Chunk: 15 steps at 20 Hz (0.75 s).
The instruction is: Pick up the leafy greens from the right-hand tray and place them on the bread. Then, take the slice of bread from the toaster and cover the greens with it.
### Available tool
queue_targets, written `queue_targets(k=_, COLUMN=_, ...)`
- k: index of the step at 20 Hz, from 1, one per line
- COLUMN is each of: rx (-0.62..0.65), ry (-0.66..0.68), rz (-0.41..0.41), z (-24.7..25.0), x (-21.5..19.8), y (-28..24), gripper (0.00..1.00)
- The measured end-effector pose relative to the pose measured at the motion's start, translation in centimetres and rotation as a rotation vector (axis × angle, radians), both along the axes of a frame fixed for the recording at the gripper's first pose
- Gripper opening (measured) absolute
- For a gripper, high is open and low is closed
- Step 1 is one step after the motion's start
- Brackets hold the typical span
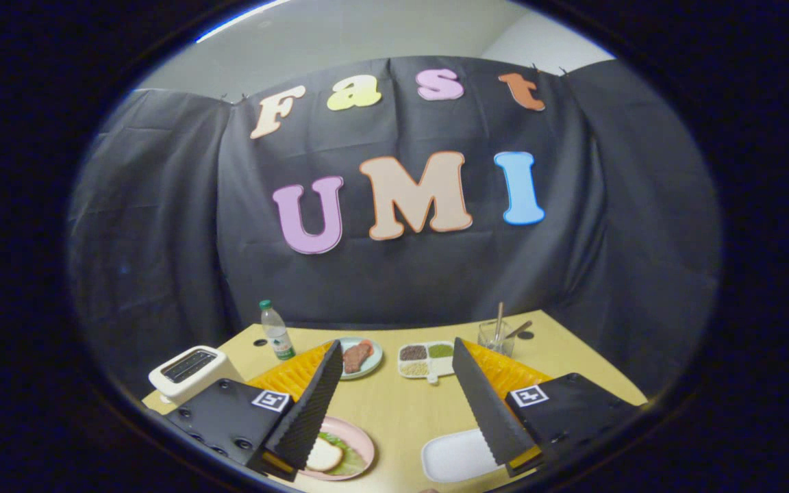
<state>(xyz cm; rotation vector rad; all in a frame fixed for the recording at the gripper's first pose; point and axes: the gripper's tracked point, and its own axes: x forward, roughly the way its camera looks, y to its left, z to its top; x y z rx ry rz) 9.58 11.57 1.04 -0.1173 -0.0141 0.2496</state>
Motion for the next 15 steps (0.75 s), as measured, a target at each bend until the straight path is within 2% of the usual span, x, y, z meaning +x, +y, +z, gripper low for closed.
queue_targets(k=5, rx=0.016, ry=-0.07, rz=0.0, z=2.3, x=-0.7, y=-2.2, gripper=1.0)
queue_targets(k=9, rx=0.067, ry=-0.072, rz=-0.003, z=3.2, x=-0.9, y=-4.5, gripper=1.0)
queue_targets(k=15, rx=0.077, ry=-0.074, rz=0.01, z=3.1, x=-1.7, y=-7.6, gripper=1.0)
